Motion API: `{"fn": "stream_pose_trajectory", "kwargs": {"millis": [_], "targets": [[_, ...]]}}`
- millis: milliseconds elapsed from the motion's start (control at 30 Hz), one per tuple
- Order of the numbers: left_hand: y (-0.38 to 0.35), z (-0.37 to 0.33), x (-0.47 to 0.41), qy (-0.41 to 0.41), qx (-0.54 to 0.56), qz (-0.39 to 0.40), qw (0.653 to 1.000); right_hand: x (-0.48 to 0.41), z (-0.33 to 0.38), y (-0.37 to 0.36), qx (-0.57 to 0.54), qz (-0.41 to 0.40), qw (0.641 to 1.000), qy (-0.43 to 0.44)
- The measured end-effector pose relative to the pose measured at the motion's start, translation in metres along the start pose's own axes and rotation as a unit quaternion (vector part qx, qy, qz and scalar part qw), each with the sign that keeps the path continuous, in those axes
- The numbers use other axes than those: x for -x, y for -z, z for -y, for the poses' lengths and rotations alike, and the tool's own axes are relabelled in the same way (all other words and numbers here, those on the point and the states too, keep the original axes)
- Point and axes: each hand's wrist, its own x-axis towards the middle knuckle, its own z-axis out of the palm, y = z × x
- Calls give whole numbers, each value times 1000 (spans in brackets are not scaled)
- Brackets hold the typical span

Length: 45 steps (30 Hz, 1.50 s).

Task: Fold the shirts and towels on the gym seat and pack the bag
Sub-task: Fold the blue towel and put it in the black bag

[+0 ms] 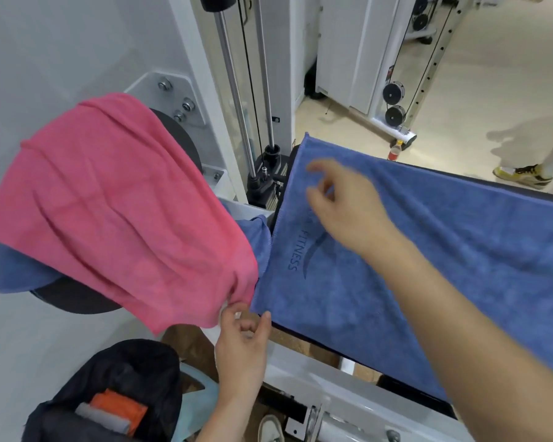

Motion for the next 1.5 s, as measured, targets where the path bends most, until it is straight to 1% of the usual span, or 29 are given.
{"fn": "stream_pose_trajectory", "kwargs": {"millis": [67, 133, 200, 267, 300, 367, 400, 433, 467, 533, 567, 600, 633, 700, 833, 933, 1000, 1033, 1133, 1267, 1300, 1333, 1433, 1500], "targets": [[-1, 2, -7, 24, 11, 0, 1000, 51, -1, -17, -43, 64, 996, -42], [-3, -3, -7, 6, 10, -8, 1000, 92, -6, -39, -82, 93, 987, -101], [-4, -13, 3, -58, -19, 3, 998, 117, -7, -57, -141, 118, 968, -168], [-2, -22, 16, -157, -79, 57, 983, 128, -6, -70, -185, 132, 951, -208], [1, -27, 20, -202, -122, 92, 967, 129, -5, -74, -186, 125, 951, -214], [9, -37, 23, -274, -226, 160, 921, 127, -7, -78, -156, 91, 960, -214], [14, -44, 22, -298, -270, 182, 897, 125, -8, -78, -141, 74, 964, -215], [19, -55, 20, -321, -294, 183, 882, 123, -10, -78, -133, 60, 966, -214], [21, -67, 16, -346, -284, 161, 879, 122, -12, -76, -138, 52, 967, -209], [20, -99, 3, -377, -198, 103, 899, 122, -15, -74, -149, 38, 971, -183], [14, -116, -8, -384, -167, 83, 904, 123, -15, -72, -149, 31, 974, -169], [4, -132, -23, -388, -166, 68, 904, 125, -15, -72, -150, 27, 975, -161], [-8, -147, -40, -382, -192, 62, 902, 127, -16, -71, -150, 24, 977, -149], [-32, -168, -72, -350, -237, 70, 904, 132, -17, -69, -153, 33, 979, -127], [-56, -187, -114, -346, -232, 91, 905, 142, -16, -57, -192, 70, 974, -97], [-54, -200, -120, -308, -147, 114, 933, 147, -13, -47, -239, 93, 959, -120], [-51, -202, -115, -263, -56, 141, 953, 151, -7, -35, -298, 94, 938, -148], [-51, -202, -113, -244, -5, 156, 957, 154, -6, -28, -324, 91, 928, -161], [-52, -211, -97, -208, 100, 181, 956, 168, -3, -5, -359, 65, 910, -195], [-67, -229, -53, -149, 230, 238, 932, 196, -18, 20, -361, -24, 901, -238], [-75, -232, -40, -149, 238, 250, 926, 204, -24, 28, -356, -49, 902, -239], [-84, -235, -24, -171, 225, 258, 924, 212, -28, 37, -349, -73, 902, -244], [-117, -244, 23, -285, 152, 252, 913, 239, -57, 58, -306, -141, 902, -269], [-144, -250, 54, -345, 116, 243, 899, 256, -81, 73, -279, -157, 903, -286]]}}
